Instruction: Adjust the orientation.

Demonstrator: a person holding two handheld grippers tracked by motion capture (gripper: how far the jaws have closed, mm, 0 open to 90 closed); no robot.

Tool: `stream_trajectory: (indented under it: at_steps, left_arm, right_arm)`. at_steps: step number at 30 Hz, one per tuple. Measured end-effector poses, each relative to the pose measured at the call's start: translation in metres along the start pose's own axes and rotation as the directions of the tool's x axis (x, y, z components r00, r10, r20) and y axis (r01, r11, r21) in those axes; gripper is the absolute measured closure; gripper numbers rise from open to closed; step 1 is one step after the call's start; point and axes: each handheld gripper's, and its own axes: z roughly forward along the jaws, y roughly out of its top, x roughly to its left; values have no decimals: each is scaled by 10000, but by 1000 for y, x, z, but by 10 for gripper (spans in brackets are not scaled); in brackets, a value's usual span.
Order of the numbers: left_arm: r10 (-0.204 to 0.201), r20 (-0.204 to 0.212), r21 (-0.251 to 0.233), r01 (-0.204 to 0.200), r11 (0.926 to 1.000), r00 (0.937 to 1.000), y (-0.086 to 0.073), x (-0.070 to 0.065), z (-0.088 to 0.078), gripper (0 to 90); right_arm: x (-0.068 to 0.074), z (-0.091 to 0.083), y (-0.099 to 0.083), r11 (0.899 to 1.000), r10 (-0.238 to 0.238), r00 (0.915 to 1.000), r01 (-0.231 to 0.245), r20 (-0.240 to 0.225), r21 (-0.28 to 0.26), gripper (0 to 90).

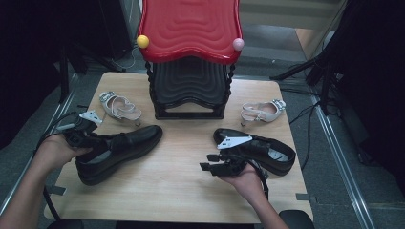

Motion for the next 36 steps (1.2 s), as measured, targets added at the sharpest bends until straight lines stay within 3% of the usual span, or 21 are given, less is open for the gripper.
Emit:
stream_trajectory:
  at_steps: [4,8,19,23,28,32,36]
  left_arm:
    - [122,-66,11,-122,9999,9999,11,-12,-7,855]
    - [50,-234,-327,-58,9994,9997,24,-30,-5,852]
    - [47,269,-584,-31,9983,9996,65,-73,24,853]
    - [-63,149,-567,71,9984,9999,75,-87,38,853]
    - [-389,243,-521,402,9978,9989,77,-106,58,851]
    - [-402,103,-599,408,9974,9991,76,-113,60,838]
    - [-577,357,-533,596,9968,9977,72,-115,62,795]
  right_arm:
    - [0,0,0,10000,31,10000,-31,-40,-44,547]
    - [0,-2,1,10000,25,10000,-26,-25,-78,547]
    - [-1,-5,1,9999,24,10000,-23,70,-151,536]
    - [-2,-5,1,9999,44,10000,-43,77,-162,540]
    - [-1,-3,2,9999,-1,9999,3,138,-119,561]
    - [0,-1,2,9999,-114,9996,117,269,-100,570]
    - [2,1,2,9999,-164,9992,164,352,-16,572]
